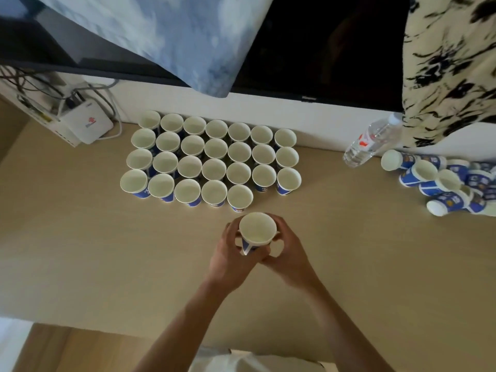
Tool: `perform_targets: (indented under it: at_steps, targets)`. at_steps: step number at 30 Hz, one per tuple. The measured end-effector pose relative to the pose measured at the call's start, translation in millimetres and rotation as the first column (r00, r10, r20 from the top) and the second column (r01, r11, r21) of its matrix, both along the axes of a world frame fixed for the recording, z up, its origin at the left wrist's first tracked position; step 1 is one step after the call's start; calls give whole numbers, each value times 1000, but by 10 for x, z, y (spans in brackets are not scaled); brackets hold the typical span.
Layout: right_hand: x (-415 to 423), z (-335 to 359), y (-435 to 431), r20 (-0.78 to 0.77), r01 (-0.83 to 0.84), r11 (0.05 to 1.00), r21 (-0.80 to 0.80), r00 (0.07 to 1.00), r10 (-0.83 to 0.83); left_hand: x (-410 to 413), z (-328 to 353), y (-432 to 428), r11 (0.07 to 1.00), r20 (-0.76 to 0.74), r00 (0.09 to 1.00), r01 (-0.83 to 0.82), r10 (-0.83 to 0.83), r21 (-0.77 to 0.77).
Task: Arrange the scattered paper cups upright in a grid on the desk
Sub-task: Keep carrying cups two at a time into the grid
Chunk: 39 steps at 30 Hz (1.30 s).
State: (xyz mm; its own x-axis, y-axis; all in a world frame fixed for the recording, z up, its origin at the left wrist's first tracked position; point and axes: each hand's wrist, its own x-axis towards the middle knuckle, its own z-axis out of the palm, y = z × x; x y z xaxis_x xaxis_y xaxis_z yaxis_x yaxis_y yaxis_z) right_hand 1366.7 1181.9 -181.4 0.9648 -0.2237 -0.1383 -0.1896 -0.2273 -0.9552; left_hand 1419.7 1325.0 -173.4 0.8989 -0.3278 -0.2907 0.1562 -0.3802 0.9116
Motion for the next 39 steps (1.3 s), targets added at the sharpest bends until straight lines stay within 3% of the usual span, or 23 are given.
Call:
perform_targets:
  at_steps: [3, 8, 12, 23, 39]
  targets:
    - [27, -63, -26, 20, 59, 998, 3, 998, -59, -13, -2, -7, 1000, 9, 1000, 15, -15, 14]
    - [219, -419, -84, -40, 362, 927, 93, 932, -360, -87, -23, 180, 997, -10, 998, -68, 69, 46]
    - [446, -786, -97, -108, 443, 892, 89, 895, -433, -165, -44, 351, 991, -56, 991, -119, 122, 54]
    - [785, -1252, -109, -102, 499, 865, -59, 858, -503, -293, -83, 543, 983, -82, 979, -181, 184, 37]
    - [849, -1347, -168, -151, 465, 884, -53, 871, -467, -275, -53, 762, 983, -92, 980, -173, 178, 59]
